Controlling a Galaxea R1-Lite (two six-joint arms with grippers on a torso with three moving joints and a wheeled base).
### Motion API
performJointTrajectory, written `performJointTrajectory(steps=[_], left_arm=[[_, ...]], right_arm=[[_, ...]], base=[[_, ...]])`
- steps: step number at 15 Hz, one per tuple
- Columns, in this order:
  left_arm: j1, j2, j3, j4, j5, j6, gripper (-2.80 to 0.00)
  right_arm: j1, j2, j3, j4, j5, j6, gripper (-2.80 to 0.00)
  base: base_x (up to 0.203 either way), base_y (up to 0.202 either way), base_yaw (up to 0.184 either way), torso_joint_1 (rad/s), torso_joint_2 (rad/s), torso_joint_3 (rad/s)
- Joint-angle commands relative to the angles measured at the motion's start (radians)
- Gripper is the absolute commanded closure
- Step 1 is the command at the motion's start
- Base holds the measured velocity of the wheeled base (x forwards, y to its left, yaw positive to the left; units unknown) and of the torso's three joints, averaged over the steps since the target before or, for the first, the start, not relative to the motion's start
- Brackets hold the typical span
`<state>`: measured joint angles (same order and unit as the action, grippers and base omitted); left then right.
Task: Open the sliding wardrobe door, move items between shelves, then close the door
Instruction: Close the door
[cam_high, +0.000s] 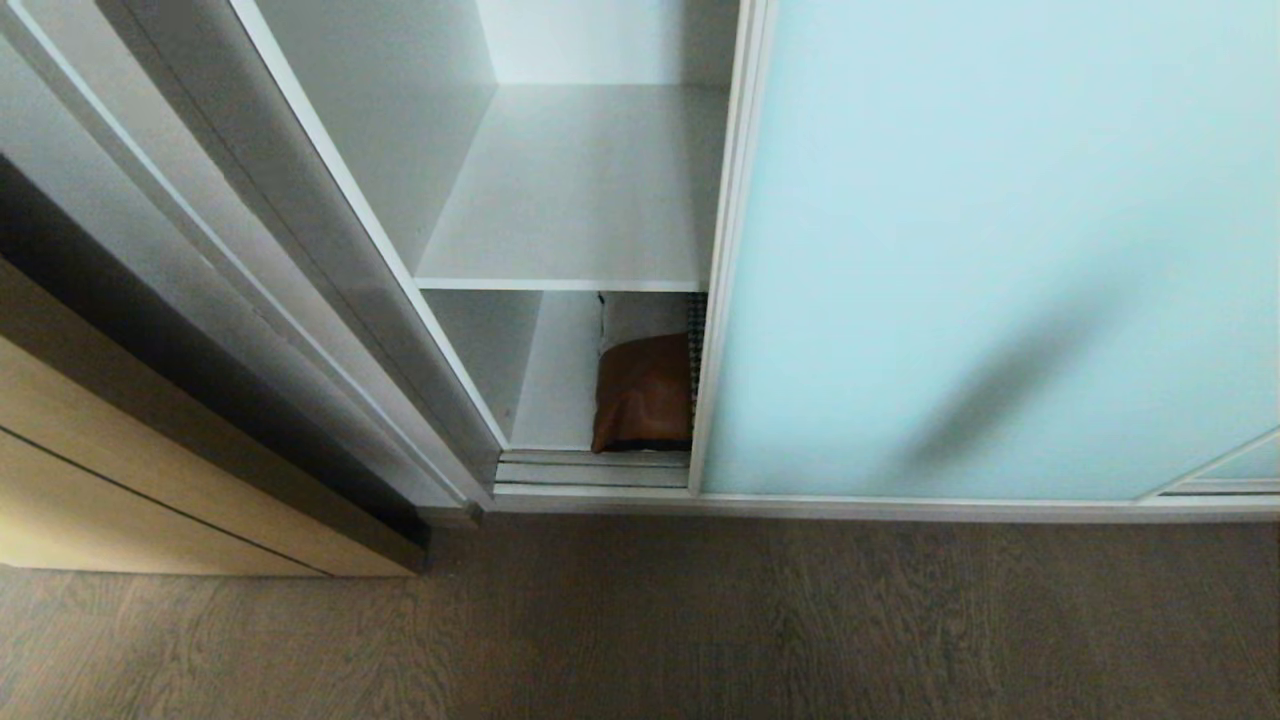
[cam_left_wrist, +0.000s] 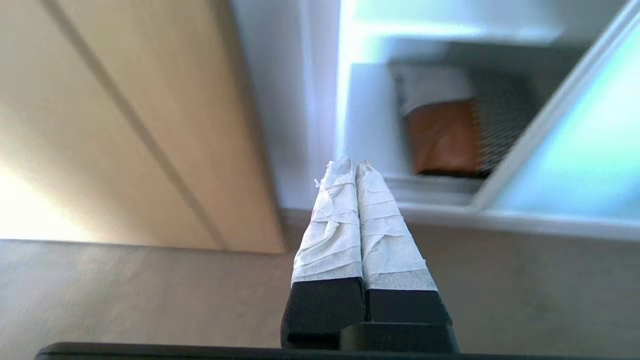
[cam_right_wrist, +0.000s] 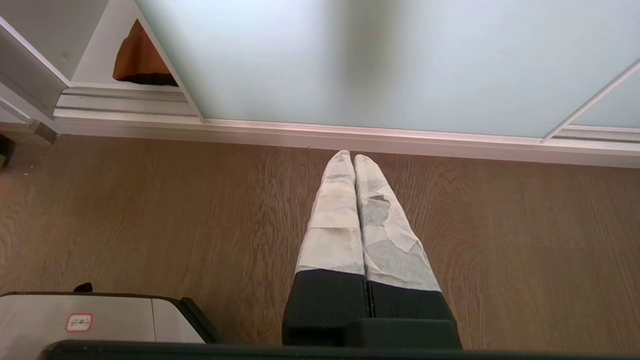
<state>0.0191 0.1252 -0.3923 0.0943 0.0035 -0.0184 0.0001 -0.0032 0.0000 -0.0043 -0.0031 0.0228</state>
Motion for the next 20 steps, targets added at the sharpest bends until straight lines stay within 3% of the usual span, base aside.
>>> performJointTrajectory(steps=[1, 4, 6, 8, 10, 14, 20], left_arm=[[0.0, 0.205, -0.143, 0.015, -0.028, -0.039, 0.0], [-0.001, 0.507, -0.44, 0.033, -0.197, -0.106, 0.0], [-0.002, 0.687, -0.622, 0.041, -0.376, -0.14, 0.0], [-0.013, 0.82, -0.728, 0.045, -0.58, -0.164, 0.0], [-0.056, 0.935, -0.773, 0.041, -0.677, -0.162, 0.0], [-0.193, 1.118, -0.795, -0.083, -0.68, -0.156, 0.0], [-0.526, 1.181, -0.804, -0.161, -0.54, -0.177, 0.0]], right_arm=[[0.001, 0.003, 0.002, 0.0, 0.0, 0.0, 0.0], [0.0, 0.003, 0.0, 0.0, 0.0, 0.0, 0.0], [0.001, 0.003, 0.001, 0.0, 0.0, 0.0, 0.0], [0.0, 0.003, 0.002, 0.0, 0.0, 0.0, 0.0], [0.001, 0.003, 0.0, 0.0, 0.0, 0.0, 0.0], [0.001, 0.003, 0.0, 0.0, 0.0, 0.0, 0.0], [0.001, 0.003, 0.0, 0.0, 0.0, 0.0, 0.0]], base=[[0.0, 0.0, 0.0, 0.0, 0.0, 0.0], [0.0, 0.0, 0.0, 0.0, 0.0, 0.0], [0.0, 0.0, 0.0, 0.0, 0.0, 0.0], [0.0, 0.0, 0.0, 0.0, 0.0, 0.0], [0.0, 0.0, 0.0, 0.0, 0.0, 0.0], [0.0, 0.0, 0.0, 0.0, 0.0, 0.0], [0.0, 0.0, 0.0, 0.0, 0.0, 0.0]])
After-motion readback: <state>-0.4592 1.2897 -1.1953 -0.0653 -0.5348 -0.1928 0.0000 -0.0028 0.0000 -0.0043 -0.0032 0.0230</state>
